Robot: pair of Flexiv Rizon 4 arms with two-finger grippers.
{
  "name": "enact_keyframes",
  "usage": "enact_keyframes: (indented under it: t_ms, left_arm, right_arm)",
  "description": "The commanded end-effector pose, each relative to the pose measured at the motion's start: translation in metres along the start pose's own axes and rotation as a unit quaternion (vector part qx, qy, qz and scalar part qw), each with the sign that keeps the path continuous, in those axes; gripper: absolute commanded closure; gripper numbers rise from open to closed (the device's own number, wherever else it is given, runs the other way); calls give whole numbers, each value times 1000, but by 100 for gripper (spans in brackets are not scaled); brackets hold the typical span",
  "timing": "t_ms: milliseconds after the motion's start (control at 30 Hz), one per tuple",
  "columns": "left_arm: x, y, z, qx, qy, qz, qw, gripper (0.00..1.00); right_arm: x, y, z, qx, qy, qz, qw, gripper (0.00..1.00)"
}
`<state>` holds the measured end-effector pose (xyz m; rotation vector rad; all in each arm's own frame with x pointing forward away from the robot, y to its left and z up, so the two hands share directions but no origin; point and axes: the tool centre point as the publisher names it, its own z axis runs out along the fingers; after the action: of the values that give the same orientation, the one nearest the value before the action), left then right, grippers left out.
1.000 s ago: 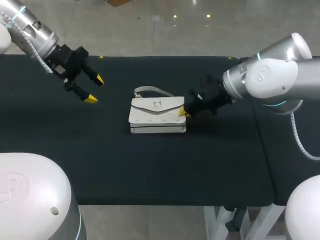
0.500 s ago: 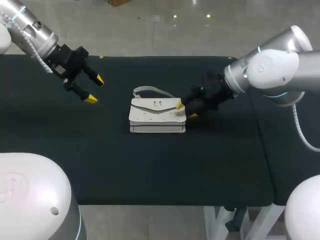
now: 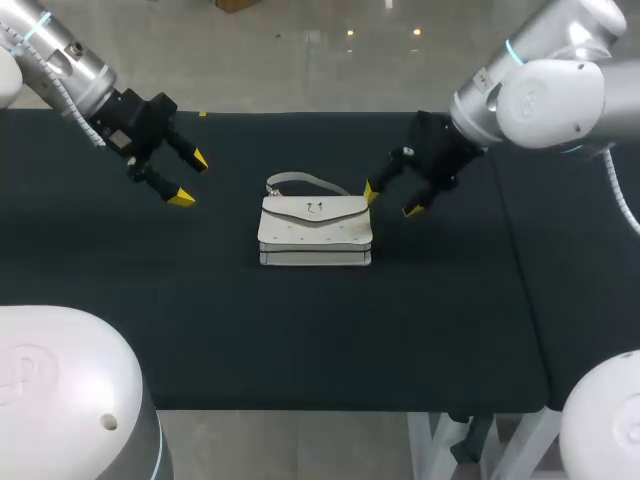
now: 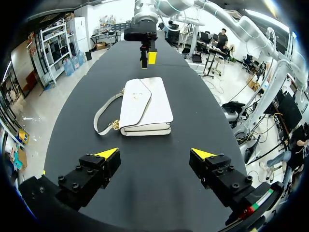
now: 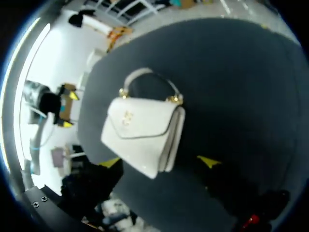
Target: Pick up the bag, open it, inspect its contents, close it, and place it on the opposite side
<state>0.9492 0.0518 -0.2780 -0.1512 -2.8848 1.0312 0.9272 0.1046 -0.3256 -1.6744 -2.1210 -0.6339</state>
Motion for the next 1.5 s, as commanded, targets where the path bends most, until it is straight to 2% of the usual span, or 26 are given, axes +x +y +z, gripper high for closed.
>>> enact_keyframes:
  t_ms: [33, 200, 567, 633, 667, 800, 900, 1100, 1167, 1233, 1333, 1467, 1500]
  left_arm:
    - [-1, 1, 1, 1, 0, 1, 1000, 0]
    - [-1, 1, 1, 1, 0, 1, 1000, 0]
    - [-1, 1, 1, 1, 0, 1, 1000, 0]
    - [-4, -9, 12, -40, -28, 38, 998, 0]
    - [-7, -13, 19, -43, -25, 44, 998, 0]
    - [-14, -27, 37, -69, -55, 115, 990, 0]
    - [-17, -35, 42, -61, -65, 149, 985, 0]
    - [-24, -43, 45, -53, -67, 189, 978, 0]
    - [-26, -44, 47, -47, -65, 203, 976, 0]
    - [-28, -45, 50, -46, -69, 214, 973, 0]
    - [-30, -47, 53, -38, -74, 235, 968, 0]
    - [-31, -54, 60, -22, -86, 272, 958, 0]
    - [-31, -56, 61, -15, -88, 279, 956, 0]
  right_arm:
    - [6, 2, -8, 4, -68, -15, 998, 0]
    - [3, 8, -16, 24, -110, -75, 991, 0]
    - [3, 8, -16, 24, -110, -75, 991, 0]
    - [3, 8, -16, 24, -110, -75, 991, 0]
    - [5, 6, -13, 25, -142, -97, 985, 0]
    - [17, 2, -12, 16, -214, -192, 958, 0]
    - [23, 1, -13, 16, -254, -244, 936, 0]
    - [24, 0, -19, 2, -287, -303, 909, 0]
    - [24, -3, -20, -6, -306, -328, 894, 0]
    - [25, -7, -20, -12, -316, -340, 886, 0]
    - [26, -14, -19, -33, -334, -375, 864, 0]
    - [27, -25, -16, -63, -358, -435, 824, 0]
    - [27, -27, -15, -61, -356, -440, 822, 0]
